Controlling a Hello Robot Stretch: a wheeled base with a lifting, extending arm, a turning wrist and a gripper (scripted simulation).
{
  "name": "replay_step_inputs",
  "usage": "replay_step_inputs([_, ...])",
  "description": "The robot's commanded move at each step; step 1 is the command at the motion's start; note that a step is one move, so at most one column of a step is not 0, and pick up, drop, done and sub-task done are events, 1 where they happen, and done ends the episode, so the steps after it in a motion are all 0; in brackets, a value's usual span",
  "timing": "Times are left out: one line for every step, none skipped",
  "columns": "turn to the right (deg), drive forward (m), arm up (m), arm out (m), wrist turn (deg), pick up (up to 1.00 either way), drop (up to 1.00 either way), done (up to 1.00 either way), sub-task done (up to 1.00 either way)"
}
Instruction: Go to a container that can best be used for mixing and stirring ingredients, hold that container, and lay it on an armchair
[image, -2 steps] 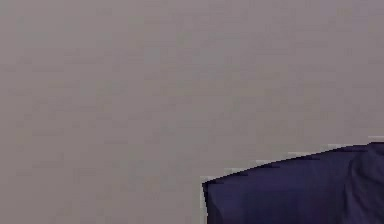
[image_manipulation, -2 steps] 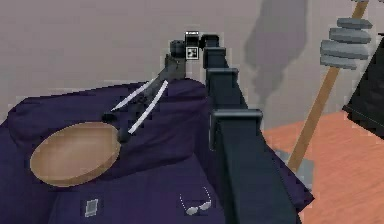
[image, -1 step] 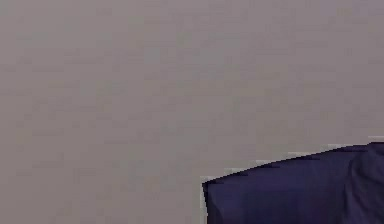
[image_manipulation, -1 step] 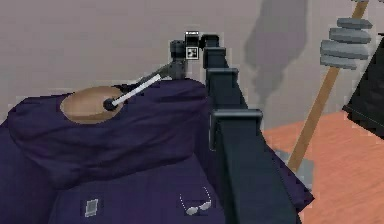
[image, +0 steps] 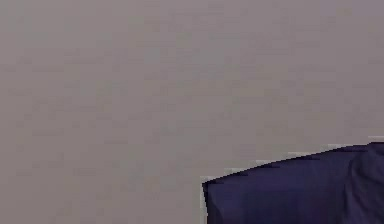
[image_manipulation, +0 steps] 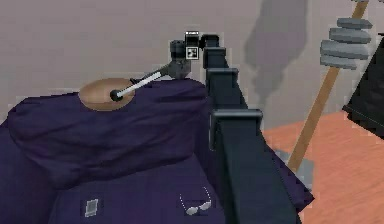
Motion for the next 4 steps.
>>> replay_step_inputs([0.0, 0.00, -0.34, 0.00, 0.0, 0.00, 0.00, 0.00, 0.00])
replay_step_inputs([0.0, 0.00, -0.32, 0.00, 0.0, 0.00, 0.00, 0.00, 0.00])
replay_step_inputs([0.0, 0.00, 0.00, 0.00, 0.0, 0.00, 1.00, 0.00, 0.00])
replay_step_inputs([0.0, 0.00, 0.10, 0.00, 0.0, 0.00, 0.00, 0.00, 0.00])
